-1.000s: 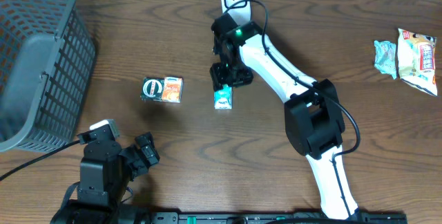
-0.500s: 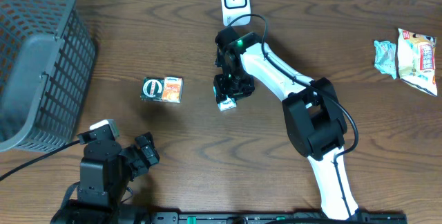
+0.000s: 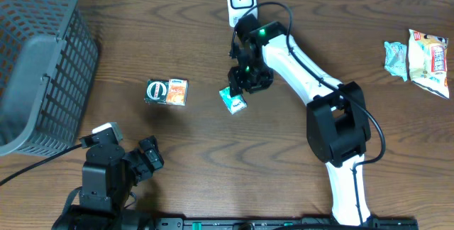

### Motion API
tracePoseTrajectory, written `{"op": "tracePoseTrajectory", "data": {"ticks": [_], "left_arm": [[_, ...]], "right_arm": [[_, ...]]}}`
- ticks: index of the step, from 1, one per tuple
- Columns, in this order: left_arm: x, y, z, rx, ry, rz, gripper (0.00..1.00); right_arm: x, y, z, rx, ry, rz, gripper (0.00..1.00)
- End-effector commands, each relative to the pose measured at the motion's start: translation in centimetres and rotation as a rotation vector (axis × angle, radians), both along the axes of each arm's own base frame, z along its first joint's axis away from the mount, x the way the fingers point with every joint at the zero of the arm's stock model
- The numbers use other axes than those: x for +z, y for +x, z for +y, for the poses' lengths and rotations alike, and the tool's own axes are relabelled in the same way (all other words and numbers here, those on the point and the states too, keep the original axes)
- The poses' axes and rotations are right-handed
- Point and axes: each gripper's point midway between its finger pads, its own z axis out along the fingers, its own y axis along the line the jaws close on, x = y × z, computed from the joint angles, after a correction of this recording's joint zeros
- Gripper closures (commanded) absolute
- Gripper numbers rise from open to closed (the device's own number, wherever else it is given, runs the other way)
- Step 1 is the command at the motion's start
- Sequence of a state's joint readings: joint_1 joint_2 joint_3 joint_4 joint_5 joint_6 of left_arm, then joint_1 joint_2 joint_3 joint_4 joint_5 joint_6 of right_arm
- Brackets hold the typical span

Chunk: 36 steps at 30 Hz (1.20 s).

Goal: Scan the item barcode

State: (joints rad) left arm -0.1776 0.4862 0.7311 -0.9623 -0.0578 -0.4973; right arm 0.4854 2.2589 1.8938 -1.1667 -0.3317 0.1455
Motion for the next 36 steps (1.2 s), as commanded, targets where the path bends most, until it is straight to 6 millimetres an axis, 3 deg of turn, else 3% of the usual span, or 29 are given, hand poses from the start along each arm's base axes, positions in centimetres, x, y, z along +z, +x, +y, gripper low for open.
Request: {"op": "tracePoseTrajectory", "data": {"ticks": [1,11,26,29,32,36], "left_arm": [[0.1,0.0,0.1,0.003,0.002,-0.005,0.03],[0.1,0.0,0.1,0.003,0.002,-0.005,0.02],[0.1,0.0,0.1,0.003,0.002,-0.005,0.02],[0.1,0.0,0.1,0.002,0.002,-0.005,0.02],[0.1,0.0,0.1,0.003,0.002,-0.005,0.03],[0.1,0.0,0.1,0.002,0.002,-0.005,0.02]], "right_arm": [[1.4,0.0,1.7,0.149,0.145,-0.036,0.44],[-2.3,-0.7,1.2,0.185,0.112,0.019,0.52],[-5.7,-1.6,0.6,0.177,0.102,0.058,0.60],[-6.3,-2.0,0.6,0.174,0.114,0.069,0.71],[-6.5,-2.3,0.6,0.168,0.125,0.082,0.99],[-5.9,-2.1,0.4,0.122,0.130,0.105,0.99]]}}
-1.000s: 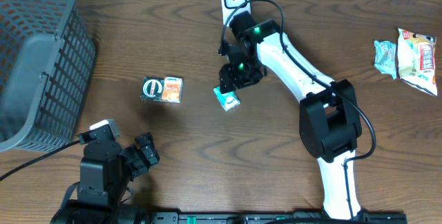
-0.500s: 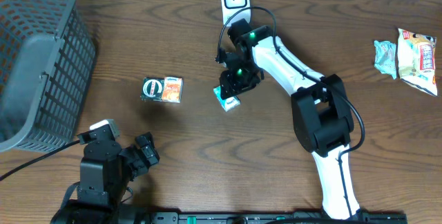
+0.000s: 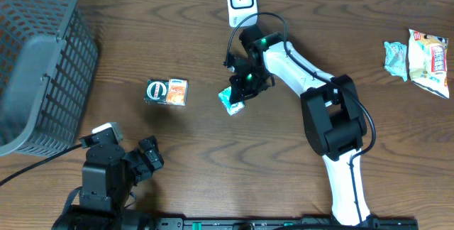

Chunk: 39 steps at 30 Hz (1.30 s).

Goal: Scan the item barcode

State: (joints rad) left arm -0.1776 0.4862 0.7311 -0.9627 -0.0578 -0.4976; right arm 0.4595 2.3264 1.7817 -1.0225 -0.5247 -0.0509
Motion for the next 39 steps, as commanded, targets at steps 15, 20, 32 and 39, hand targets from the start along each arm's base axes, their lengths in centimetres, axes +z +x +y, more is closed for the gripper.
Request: {"op": "tracePoseTrajectory", "data": {"ticks": [15,20,32,39], "left_arm": [[0.1,0.0,0.1,0.003,0.003,-0.005,0.02],[0.1,0.0,0.1,0.002,0.003,-0.005,0.02],[0.1,0.0,0.1,0.003,0.003,-0.005,0.02],[0.1,0.0,0.1,0.002,0.003,-0.005,0.02]], "right_arm": [[13.2,5.0,-3.8,-0.175,0.828,0.126,0.99],[14.4,5.9,-5.2,-0.213,0.901,0.124,0.99],[16.9,5.8,-4.8,-0.118,1.071,0.001,0.99],[17.1,6.4,-4.8,-0.083,1.084,-0.062,0.99]]}}
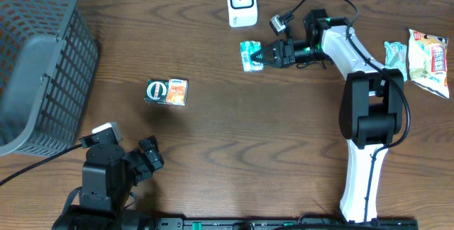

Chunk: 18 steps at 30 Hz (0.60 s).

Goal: Scan the item barcode
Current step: 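Carry the teal box up to the white scanner, then hold the teal box in front of the scanner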

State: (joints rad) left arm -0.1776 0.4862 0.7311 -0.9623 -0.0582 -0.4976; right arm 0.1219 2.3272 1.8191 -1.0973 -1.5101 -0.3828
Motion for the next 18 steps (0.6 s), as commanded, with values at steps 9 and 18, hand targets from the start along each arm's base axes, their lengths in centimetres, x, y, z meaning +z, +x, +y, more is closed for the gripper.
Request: {"op": "tracePoseTrajectory", "data": {"ticks": [9,18], "left_arm": [[0.1,0.0,0.1,0.002,0.002,-0.005,0.03],[0.1,0.0,0.1,0.002,0.002,-0.005,0.03]], "right_arm": [[6.7,3.4,0.8,0.008,0.072,-0.147,0.99],[10.6,2.5,0.9,0.012,0.075,-0.164,0.99]]}}
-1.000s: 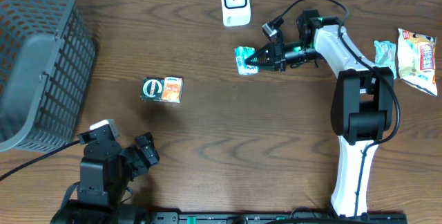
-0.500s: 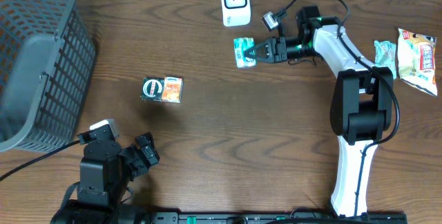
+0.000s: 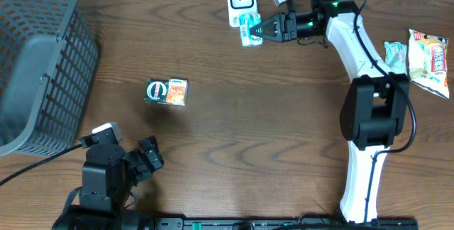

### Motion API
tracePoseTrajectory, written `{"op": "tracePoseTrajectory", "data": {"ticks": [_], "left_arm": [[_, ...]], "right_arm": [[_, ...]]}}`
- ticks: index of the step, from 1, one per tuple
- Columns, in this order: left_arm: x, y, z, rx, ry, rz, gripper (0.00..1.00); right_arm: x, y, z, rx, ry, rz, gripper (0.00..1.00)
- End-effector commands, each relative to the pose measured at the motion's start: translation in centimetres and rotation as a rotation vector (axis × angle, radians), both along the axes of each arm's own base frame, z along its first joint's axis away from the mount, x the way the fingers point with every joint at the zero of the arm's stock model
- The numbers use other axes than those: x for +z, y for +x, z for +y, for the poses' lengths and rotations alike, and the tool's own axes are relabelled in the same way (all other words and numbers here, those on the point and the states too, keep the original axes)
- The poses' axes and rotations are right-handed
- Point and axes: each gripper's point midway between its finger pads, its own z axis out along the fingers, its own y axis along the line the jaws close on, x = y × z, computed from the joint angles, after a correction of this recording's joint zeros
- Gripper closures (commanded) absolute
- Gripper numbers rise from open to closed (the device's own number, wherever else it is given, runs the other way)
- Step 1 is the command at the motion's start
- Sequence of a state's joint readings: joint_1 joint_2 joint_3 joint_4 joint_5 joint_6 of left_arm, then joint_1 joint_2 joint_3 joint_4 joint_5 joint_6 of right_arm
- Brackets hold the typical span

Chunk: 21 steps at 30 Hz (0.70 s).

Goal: Scan the item barcode
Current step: 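Hold the teal box in front of the scanner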

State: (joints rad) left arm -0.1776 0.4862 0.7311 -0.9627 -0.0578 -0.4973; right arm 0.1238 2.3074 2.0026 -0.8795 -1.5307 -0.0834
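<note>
In the overhead view a small teal and white packet (image 3: 248,30) hangs just in front of the white barcode scanner (image 3: 240,0) at the table's back edge. My right gripper (image 3: 259,29) is shut on the packet, reaching in from the right. My left gripper (image 3: 149,155) rests at the front left, away from all items; its jaws cannot be made out.
A grey mesh basket (image 3: 35,59) stands at the far left. A green and orange packet (image 3: 166,91) lies left of centre. Two snack packets (image 3: 418,56) lie at the right edge. The right arm's base (image 3: 358,187) stands at the front right.
My right gripper has carried the teal packet up and slightly left, from right of and below the scanner to just in front of it. The left arm has not moved.
My right gripper stood over the teal packet on the table below the scanner. It stayed there, closer on the packet, at the following moment. Then it held the packet lifted to the scanner's right, and now holds it at the scanner.
</note>
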Motion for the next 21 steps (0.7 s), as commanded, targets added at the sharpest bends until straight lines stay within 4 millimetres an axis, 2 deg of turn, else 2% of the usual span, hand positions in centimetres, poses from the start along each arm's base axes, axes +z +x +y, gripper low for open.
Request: {"op": "tracePoseTrajectory", "data": {"ticks": [1,12,21], "left_arm": [[0.1,0.0,0.1,0.003,0.002,-0.005,0.02],[0.1,0.0,0.1,0.003,0.002,-0.005,0.02],[0.1,0.0,0.1,0.003,0.002,-0.005,0.02]], "right_arm": [[4.5,-1.4,0.3,0.022,0.036,-0.045,0.99],[4.2,-5.0,-0.3,0.023,0.036,-0.058,0.99],[4.2,-5.4,-0.4,0.024,0.039,-0.088,0.99]]}}
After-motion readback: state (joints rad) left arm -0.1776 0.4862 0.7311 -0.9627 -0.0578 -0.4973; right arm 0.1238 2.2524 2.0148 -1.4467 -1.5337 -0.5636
